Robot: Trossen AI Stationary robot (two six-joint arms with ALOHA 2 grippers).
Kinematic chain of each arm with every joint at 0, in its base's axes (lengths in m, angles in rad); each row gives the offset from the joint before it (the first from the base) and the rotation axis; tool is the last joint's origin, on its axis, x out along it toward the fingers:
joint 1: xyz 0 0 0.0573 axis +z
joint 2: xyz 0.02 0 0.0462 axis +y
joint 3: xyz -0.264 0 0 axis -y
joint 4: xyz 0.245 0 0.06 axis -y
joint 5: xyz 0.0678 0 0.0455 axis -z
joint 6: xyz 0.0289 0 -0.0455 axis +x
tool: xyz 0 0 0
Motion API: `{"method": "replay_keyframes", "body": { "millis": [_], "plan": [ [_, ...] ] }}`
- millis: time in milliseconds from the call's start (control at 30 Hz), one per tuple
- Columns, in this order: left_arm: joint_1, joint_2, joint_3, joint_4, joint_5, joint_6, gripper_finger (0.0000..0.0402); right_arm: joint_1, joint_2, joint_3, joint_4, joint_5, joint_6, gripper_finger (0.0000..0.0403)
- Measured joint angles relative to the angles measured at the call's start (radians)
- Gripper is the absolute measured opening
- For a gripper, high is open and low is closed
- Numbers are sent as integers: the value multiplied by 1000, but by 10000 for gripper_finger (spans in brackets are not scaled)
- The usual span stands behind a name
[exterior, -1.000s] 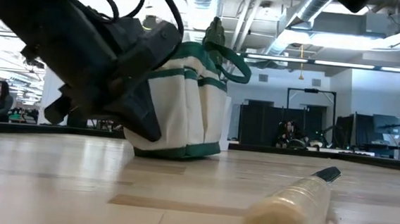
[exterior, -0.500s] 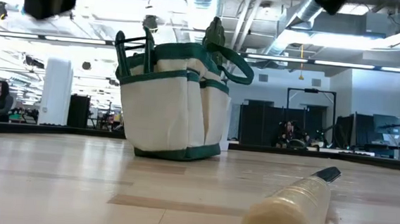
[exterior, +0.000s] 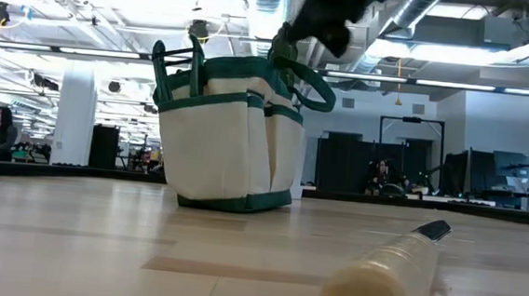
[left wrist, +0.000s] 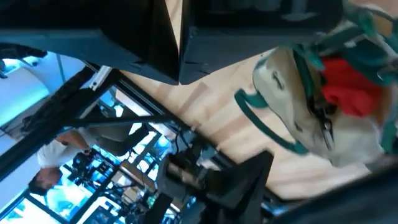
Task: Pick & Place Garden tools in Gardening bag
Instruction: Adjust the gardening bag
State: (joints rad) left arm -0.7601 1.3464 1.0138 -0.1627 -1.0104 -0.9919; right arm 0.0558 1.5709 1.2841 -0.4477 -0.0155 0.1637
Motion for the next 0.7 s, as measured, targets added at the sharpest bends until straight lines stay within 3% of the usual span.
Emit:
{"method": "replay_keyframes", "body": {
  "millis": [233, 400, 700],
  "plan": [
    [0, -38, 0, 3, -14, 67, 1, -69, 182, 185, -76, -40, -92, 0],
    [0, -47, 0, 2, -15, 122, 1, -105, 307, 314, -238, -40, -165, 0],
    [0, -49, 0, 5, -17, 148, 1, -152, 402, 439, -479, -36, -235, 0]
  ]
}}
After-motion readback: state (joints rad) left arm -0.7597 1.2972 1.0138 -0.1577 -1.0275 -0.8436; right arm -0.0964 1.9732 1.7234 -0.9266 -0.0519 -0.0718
